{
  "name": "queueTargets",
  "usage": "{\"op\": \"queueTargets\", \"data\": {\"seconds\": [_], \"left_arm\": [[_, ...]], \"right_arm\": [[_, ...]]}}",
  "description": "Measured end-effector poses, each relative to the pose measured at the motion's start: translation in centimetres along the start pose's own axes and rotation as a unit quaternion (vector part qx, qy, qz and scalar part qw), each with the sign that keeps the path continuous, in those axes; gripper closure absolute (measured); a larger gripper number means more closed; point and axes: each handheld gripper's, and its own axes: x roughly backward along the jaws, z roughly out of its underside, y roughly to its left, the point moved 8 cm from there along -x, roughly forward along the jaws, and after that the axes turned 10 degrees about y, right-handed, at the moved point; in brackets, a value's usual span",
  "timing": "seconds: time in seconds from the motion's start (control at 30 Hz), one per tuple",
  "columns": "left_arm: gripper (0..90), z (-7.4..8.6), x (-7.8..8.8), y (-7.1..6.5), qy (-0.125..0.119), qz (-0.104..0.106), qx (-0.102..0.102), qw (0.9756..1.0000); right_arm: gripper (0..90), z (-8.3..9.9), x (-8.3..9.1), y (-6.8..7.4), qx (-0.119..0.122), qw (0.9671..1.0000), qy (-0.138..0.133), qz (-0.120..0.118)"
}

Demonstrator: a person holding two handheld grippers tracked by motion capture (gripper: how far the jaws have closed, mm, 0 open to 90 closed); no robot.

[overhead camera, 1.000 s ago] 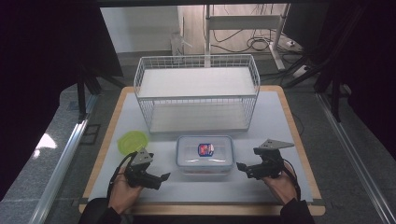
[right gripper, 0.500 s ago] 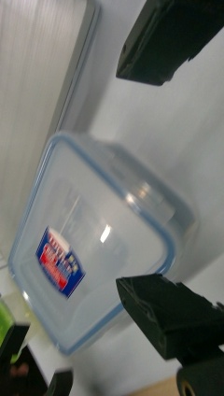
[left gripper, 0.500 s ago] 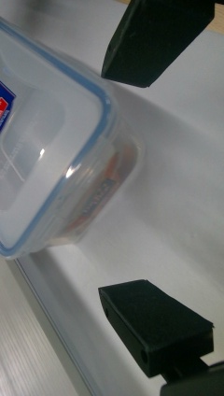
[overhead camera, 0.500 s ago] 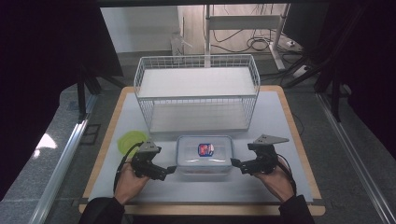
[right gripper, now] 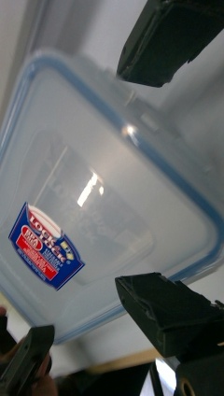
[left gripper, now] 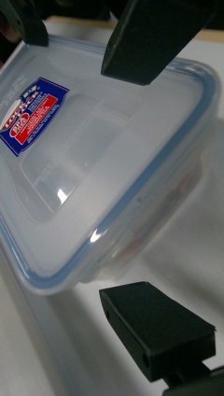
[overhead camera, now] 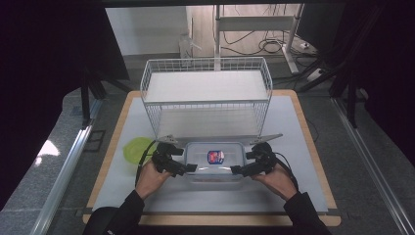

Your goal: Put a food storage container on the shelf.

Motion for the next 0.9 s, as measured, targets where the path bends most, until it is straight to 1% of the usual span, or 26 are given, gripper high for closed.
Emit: {"op": "queueTargets", "data": {"seconds": [0.07, 0.1, 0.13, 0.17, 0.2, 0.27, 0.33, 0.37, 0.43, 0.47, 0.5, 0.53, 0.57, 0.6, 0.63, 0.7, 0.73, 0.8, 0.9], "left_arm": [[0.0, -0.1, -0.5, -0.2, 0.007, 0.021, -0.002, 0.9998], [0.0, -0.1, -0.5, -0.2, 0.007, 0.021, -0.002, 0.9998], [0.0, -0.2, -0.5, -0.1, 0.005, 0.022, 0.006, 0.9997], [0.0, -0.1, -0.5, -0.1, 0.005, 0.024, 0.007, 0.9997], [0.0, -0.1, -0.6, -0.1, 0.007, 0.028, 0.013, 0.9995], [0.0, 0.1, -0.6, -0.3, 0.015, 0.029, 0.02, 0.9992], [0.0, 0.2, -0.6, -0.7, 0.023, 0.022, 0.015, 0.9994], [0.0, 0.2, -0.5, -1.0, 0.026, 0.013, 0.009, 0.9995], [0.0, 0.3, -0.3, -1.5, 0.028, -0.007, -0.013, 0.9995], [0.0, 0.4, -0.3, -1.7, 0.029, -0.011, -0.015, 0.9994], [0.0, 0.5, -0.2, -2.0, 0.029, -0.018, -0.021, 0.9992], [0.0, 0.6, -0.2, -2.2, 0.026, -0.021, -0.022, 0.9992], [0.6, 0.6, -0.2, -2.2, 0.026, -0.021, -0.022, 0.9992], [1.5, 1.0, -0.1, -2.6, 0.023, -0.024, -0.025, 0.9991], [2.8, 1.0, -0.1, -2.6, 0.023, -0.024, -0.025, 0.9991], [7.3, 1.5, 0.3, -3.0, 0.008, -0.029, -0.025, 0.9992], [10.2, 1.7, 0.6, -3.2, 0.0, -0.026, -0.023, 0.9994], [17.7, 1.9, 1.1, -3.2, -0.017, -0.019, -0.013, 0.9996], [32.2, 2.3, 2.0, -3.2, -0.04, -0.007, -0.007, 0.9992]], "right_arm": [[2.6, -0.2, -0.1, -0.2, -0.008, 0.9999, 0.0, -0.006], [2.6, -0.2, -0.1, -0.2, -0.008, 0.9999, 0.0, -0.006], [5.3, -0.2, -0.2, -0.4, -0.02, 0.9996, 0.003, -0.019], [5.5, -0.2, -0.3, -0.4, -0.03, 0.999, 0.006, -0.033], [5.4, -0.1, -0.4, -0.4, -0.038, 0.9985, 0.008, -0.039], [8.0, -0.1, -0.3, -0.4, -0.042, 0.9984, 0.009, -0.038], [8.9, 0.0, 0.0, -0.2, -0.041, 0.9985, 0.013, -0.035], [9.7, 0.1, 0.1, -0.1, -0.04, 0.9986, 0.014, -0.032], [12.6, 0.3, 0.3, 0.3, -0.031, 0.9992, 0.011, -0.021], [15.7, 0.3, 0.7, 0.4, -0.035, 0.9993, 0.001, -0.013], [18.1, 0.4, 0.9, 0.5, -0.034, 0.9994, -0.005, -0.009], [20.2, 0.6, 1.2, 0.7, -0.032, 0.9994, -0.011, -0.004], [20.2, 0.6, 1.2, 0.7, -0.032, 0.9994, -0.011, -0.004], [23.7, 0.9, 1.6, 1.0, -0.027, 0.9994, -0.02, 0.005], [25.6, 1.0, 1.9, 1.3, -0.023, 0.9994, -0.024, 0.01], [29.6, 1.4, 2.3, 1.7, -0.016, 0.9992, -0.032, 0.019], [31.7, 1.6, 2.5, 1.8, -0.015, 0.9991, -0.035, 0.02], [35.3, 2.0, 2.7, 2.0, -0.017, 0.9989, -0.04, 0.016], [39.1, 2.5, 3.1, 2.2, -0.018, 0.9984, -0.052, 0.007]]}}
